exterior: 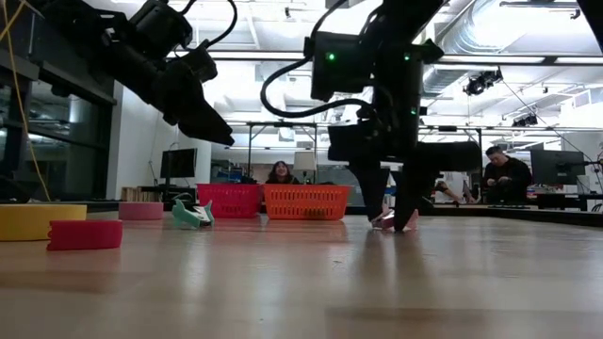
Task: Pick and place Stapler, Stapler remover, tape
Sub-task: Put the pink staple remover into the red bin
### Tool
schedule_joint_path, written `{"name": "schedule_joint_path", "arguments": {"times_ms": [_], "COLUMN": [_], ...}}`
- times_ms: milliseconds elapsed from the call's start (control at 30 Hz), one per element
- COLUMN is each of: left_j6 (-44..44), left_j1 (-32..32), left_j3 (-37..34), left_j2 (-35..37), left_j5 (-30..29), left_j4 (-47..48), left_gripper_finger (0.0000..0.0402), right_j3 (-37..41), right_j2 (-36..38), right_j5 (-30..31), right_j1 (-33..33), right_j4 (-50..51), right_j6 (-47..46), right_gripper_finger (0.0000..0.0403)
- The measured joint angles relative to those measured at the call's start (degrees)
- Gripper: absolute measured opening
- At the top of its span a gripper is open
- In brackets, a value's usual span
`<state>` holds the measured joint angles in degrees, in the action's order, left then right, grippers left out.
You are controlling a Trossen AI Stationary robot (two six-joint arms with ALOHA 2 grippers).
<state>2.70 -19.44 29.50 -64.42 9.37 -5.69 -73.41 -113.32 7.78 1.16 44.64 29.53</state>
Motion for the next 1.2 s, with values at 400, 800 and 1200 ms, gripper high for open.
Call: {"name": "schedule_joint_path", "arguments": {"times_ms": [400,800,1200], "left_j6": [0.0,0.0,0.0], "left_j1": [0.0,-0.01,-0.02], "left_j3": [0.0,0.0,0.0], "left_j2": [0.0,-0.02,-0.02], "left_j5": [0.06,0.06,0.13], "left_j4": [0.69,1.29,1.27], "left_gripper_finger": [0.0305,0.0305,0.0305], "right_j3": [0.07,0.12,0.38], "right_j2": [-0.2,-0.2,2.45], "right_j5": [-2.53,-2.24,1.5], "right_j1": [-0.79,-0.72,2.46], "right_j4": [0.68,0.96,-7.33], "right_j6": [-1.1,-11.53,-26.78], "right_gripper_finger": [0.0134,0.0079,0.0079]}}
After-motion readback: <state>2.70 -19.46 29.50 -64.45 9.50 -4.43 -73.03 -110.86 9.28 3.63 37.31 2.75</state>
